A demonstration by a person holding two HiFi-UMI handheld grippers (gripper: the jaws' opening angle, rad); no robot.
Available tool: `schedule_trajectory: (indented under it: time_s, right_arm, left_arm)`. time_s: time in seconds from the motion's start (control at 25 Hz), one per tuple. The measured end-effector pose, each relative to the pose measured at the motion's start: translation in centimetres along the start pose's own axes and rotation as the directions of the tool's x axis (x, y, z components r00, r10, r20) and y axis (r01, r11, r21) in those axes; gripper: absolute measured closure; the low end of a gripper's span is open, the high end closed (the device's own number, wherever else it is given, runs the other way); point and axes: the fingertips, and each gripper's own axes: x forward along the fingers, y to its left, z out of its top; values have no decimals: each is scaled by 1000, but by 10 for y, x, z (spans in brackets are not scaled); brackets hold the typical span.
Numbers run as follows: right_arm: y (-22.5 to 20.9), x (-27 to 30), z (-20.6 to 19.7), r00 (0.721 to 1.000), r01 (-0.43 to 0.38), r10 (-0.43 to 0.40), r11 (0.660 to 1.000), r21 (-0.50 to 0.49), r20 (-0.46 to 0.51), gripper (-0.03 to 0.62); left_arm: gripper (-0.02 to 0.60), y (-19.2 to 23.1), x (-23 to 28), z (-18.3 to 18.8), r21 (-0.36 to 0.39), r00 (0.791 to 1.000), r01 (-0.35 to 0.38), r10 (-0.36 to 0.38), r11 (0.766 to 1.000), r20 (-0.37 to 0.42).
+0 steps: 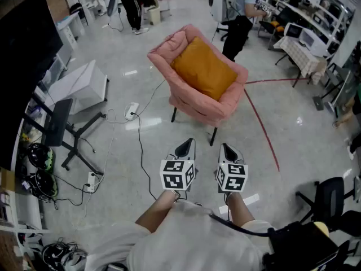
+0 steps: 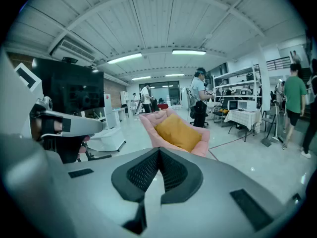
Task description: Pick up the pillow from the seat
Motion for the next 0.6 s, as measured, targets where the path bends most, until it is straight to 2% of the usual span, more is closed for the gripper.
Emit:
schedule_trajectory:
  time_s: [0.6]
  right_arm:
    - [-12, 0, -6, 1000, -2, 2, 1000, 31, 12, 565]
  left_arm:
    - [574, 0, 10, -6, 16, 1000, -24, 24, 1000, -20]
